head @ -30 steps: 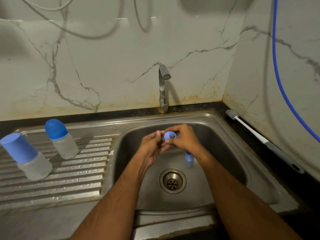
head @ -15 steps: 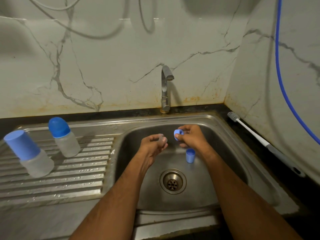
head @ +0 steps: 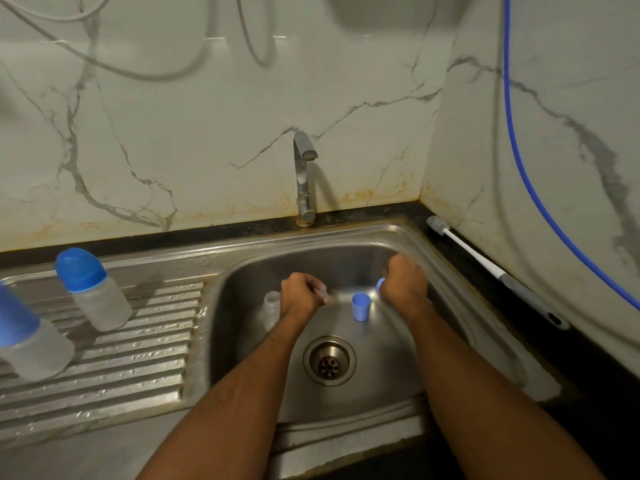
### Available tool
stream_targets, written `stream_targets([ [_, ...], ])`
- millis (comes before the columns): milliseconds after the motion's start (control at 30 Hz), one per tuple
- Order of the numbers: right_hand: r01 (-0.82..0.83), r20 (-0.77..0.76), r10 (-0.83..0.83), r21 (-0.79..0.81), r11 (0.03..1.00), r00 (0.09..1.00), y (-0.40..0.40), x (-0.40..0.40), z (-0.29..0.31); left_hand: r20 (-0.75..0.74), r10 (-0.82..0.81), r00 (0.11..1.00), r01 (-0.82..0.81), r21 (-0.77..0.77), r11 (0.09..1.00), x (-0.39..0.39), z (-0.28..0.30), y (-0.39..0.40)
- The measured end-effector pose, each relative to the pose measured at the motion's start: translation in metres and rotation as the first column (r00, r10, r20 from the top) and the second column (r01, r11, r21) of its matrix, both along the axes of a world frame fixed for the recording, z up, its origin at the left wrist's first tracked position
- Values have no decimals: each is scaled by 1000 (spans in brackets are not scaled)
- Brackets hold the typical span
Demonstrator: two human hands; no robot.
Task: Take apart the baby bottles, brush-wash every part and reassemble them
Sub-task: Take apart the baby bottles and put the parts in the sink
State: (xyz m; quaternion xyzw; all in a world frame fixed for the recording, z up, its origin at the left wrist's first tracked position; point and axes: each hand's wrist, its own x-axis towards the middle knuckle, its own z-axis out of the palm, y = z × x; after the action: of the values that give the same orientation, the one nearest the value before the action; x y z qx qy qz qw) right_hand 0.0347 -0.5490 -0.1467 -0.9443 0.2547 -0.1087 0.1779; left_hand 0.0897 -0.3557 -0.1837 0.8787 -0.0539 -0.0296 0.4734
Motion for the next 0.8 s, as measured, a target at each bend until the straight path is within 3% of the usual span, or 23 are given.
stream_targets([
  [200, -43, -216, 38, -18, 999, 976, -3, -9, -27, -74, -78, 994, 92, 199, 976, 6, -20, -16],
  [800, -87, -280, 95, 40, 995, 955, 0, 10, -56, -88, -99, 991, 119, 258, 959, 39, -88, -34],
])
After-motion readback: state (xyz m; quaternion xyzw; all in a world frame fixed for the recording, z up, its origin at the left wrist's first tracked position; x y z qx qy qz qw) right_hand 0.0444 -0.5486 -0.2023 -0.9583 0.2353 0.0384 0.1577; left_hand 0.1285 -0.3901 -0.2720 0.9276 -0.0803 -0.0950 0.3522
